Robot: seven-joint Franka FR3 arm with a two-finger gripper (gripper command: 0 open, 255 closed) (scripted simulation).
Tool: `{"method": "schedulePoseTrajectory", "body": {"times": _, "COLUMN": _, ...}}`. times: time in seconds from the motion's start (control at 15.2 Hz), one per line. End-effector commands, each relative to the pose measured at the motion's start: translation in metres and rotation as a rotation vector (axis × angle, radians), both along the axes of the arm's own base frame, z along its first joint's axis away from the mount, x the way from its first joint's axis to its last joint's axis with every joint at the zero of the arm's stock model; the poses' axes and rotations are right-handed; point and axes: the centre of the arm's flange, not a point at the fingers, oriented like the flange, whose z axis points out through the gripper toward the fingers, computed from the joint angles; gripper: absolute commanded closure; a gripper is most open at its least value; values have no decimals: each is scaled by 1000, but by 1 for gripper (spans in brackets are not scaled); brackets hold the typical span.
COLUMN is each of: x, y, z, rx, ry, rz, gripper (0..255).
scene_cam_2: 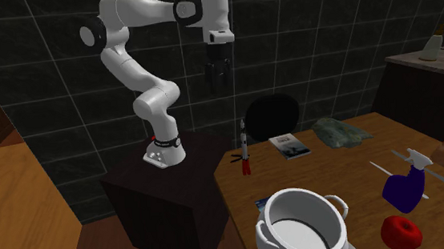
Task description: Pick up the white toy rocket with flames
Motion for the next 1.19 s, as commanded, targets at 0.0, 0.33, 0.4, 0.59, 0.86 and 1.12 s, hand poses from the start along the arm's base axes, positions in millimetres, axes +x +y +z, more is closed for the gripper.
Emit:
{"method": "schedulePoseTrajectory", "body": {"times": 0.0, "x": 0, "y": 0, "z": 0, "rx": 0, "ry": 0, "rz": 0, "gripper": 0}}
{"method": "schedulePoseTrajectory", "body": {"times": 0.33, "x": 57, "y": -6, "z": -55, "rx": 49, "ry": 141, "rz": 20, "gripper": 0}}
{"method": "schedulePoseTrajectory", "body": {"times": 0.4, "x": 68, "y": -7, "z": -67, "rx": 58, "ry": 169, "rz": 24, "gripper": 0}}
{"method": "schedulePoseTrajectory", "body": {"times": 0.59, "x": 97, "y": -8, "z": -105, "rx": 88, "ry": 254, "rz": 36, "gripper": 0}}
{"method": "schedulePoseTrajectory", "body": {"times": 0.86, "x": 131, "y": -7, "z": -159, "rx": 127, "ry": 367, "rz": 52, "gripper": 0}}
{"method": "schedulePoseTrajectory", "body": {"times": 1.12, "x": 159, "y": -4, "z": -216, "rx": 166, "ry": 479, "rz": 69, "gripper": 0}}
